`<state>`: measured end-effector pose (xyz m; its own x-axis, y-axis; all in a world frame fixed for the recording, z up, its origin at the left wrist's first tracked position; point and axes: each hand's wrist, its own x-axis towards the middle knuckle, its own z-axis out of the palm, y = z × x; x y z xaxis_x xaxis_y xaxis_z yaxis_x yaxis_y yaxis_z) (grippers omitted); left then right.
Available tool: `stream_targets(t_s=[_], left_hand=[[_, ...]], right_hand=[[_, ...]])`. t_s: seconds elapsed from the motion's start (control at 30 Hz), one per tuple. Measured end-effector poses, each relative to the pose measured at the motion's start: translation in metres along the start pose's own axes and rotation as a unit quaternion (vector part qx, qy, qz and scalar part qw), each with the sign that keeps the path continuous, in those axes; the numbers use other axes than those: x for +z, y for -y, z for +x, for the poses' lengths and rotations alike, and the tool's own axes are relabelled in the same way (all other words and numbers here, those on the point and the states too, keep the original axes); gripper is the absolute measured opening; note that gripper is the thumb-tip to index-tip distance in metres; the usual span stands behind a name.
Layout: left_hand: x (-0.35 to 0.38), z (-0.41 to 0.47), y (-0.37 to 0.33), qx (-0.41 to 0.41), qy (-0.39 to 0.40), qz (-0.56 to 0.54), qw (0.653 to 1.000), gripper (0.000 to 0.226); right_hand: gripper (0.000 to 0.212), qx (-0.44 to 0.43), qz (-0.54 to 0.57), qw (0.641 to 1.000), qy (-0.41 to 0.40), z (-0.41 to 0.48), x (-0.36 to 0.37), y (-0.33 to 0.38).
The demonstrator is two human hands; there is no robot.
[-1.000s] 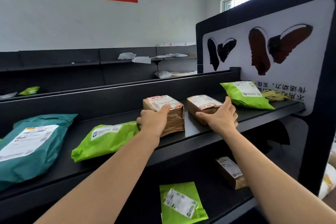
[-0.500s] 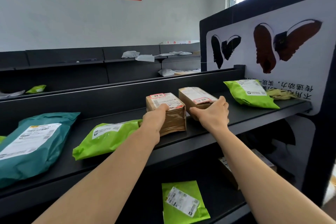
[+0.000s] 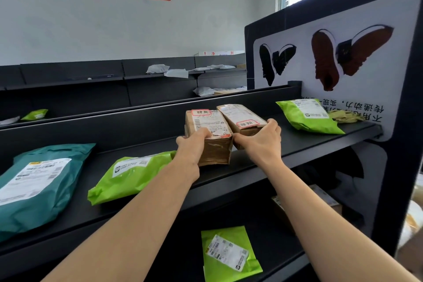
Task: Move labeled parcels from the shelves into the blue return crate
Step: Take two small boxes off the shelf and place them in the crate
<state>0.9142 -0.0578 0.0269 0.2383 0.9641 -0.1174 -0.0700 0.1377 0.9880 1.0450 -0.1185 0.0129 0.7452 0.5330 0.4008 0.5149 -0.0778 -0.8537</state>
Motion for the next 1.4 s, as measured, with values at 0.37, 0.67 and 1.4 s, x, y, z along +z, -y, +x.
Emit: stream_targets(t_s=[0.37,0.67,1.4], left_hand=[[0.001,-0.001,0.004,0.036,0.144,-0.062,0.987,0.087],[-0.002,-0.016,0.003,0.043,0.277,-0.068,0.957,0.085],[-0.032,-0.180,0.065,-0.031,0.575,-0.057,0.816,0.071]], right_hand=[[0.092,0.011,0.016,0.997,-0.076,-0.008,-0.016,-0.005],[0.112,-0.009,-0.034,0.983,-0.181,-0.041,-0.058,0.005],[0.091,0.095,-0.206,0.858,-0.461,-0.288,-0.157,0.034]])
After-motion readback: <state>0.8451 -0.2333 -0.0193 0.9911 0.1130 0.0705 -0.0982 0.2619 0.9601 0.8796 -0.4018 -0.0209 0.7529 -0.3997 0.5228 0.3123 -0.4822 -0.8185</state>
